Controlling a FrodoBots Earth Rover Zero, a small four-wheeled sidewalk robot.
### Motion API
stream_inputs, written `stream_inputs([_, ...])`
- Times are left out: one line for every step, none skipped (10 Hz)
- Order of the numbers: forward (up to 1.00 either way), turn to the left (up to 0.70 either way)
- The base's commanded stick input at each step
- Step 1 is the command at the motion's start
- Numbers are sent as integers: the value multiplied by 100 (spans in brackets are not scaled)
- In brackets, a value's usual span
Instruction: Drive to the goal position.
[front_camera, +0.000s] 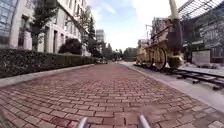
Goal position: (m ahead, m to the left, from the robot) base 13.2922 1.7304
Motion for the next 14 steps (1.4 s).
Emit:
stream_inputs([70, 14])
stream_inputs([70, 6])
stream_inputs([70, 0])
stream_inputs([70, 0])
stream_inputs([70, 0])
stream_inputs([70, 0])
stream_inputs([70, 0])
stream_inputs([70, 0])
stream_inputs([70, 4])
stream_inputs([70, 14])
stream_inputs([70, 14])
stream_inputs([70, 14])
stream_inputs([70, 4])
stream_inputs([70, 0])
